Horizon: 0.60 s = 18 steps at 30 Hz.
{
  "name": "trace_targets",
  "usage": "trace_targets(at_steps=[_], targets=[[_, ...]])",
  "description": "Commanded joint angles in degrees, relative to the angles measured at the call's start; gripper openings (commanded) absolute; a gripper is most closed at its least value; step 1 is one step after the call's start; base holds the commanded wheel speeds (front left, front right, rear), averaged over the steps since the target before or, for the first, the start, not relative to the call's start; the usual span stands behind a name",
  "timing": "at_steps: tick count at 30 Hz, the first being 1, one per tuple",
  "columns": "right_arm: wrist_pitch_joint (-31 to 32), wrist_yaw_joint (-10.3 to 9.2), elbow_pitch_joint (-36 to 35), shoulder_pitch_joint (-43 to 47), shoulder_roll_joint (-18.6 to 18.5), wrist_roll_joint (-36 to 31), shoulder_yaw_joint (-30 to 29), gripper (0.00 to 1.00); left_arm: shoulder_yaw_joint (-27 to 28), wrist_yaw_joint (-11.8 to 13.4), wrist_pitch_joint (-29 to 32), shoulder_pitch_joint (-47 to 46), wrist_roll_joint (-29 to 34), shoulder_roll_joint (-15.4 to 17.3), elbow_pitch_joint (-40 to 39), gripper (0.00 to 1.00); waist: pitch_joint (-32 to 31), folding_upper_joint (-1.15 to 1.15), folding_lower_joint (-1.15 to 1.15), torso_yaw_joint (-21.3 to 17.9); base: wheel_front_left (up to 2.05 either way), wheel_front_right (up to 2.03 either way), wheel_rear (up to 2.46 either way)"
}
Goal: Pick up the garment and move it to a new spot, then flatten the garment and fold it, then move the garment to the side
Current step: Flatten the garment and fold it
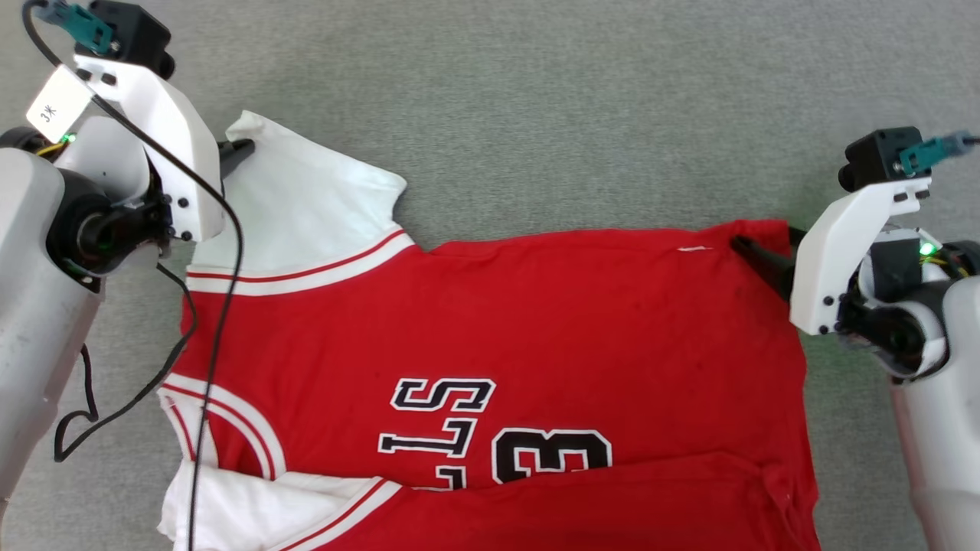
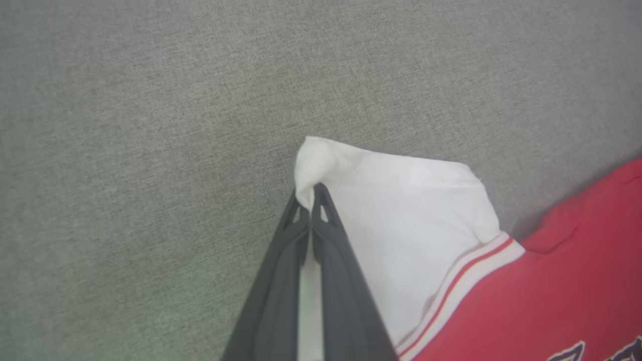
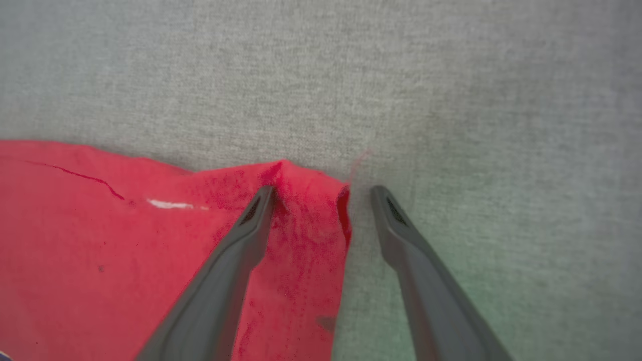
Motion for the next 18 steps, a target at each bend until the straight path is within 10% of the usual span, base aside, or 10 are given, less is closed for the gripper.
trace_targets(at_steps=[1,2,4,18], targets=[[4.43,-0.05,3.11,2.25,0.12,-0.84,0.93,1.00,-0.05,-0.23,-0.48,0.83,-0.40,-0.06,-0.35,0.00,-0.15,0.00,-0.01,0.68,0.00,0.00,0.00],[7.10,-0.05,4.00,2.40,-0.18,-1.53,1.13,0.96,-0.06,-0.46,-0.69,1.05,-0.73,-0.24,-0.66,0.00,-0.15,0.00,-0.01,1.00,0.00,0.00,0.00],[10.46,-0.05,4.94,2.76,-0.12,-2.46,1.28,0.02,-0.05,-0.61,-1.31,1.52,-1.00,-0.36,-1.02,0.00,-0.23,0.00,-0.01,1.55,0.00,0.00,0.00],[5.12,-0.03,-6.68,2.67,-1.14,-0.48,-2.99,0.00,2.35,-1.75,-10.50,7.57,-4.65,1.45,-2.98,0.00,-6.64,0.00,-0.01,3.60,0.00,0.00,0.00]])
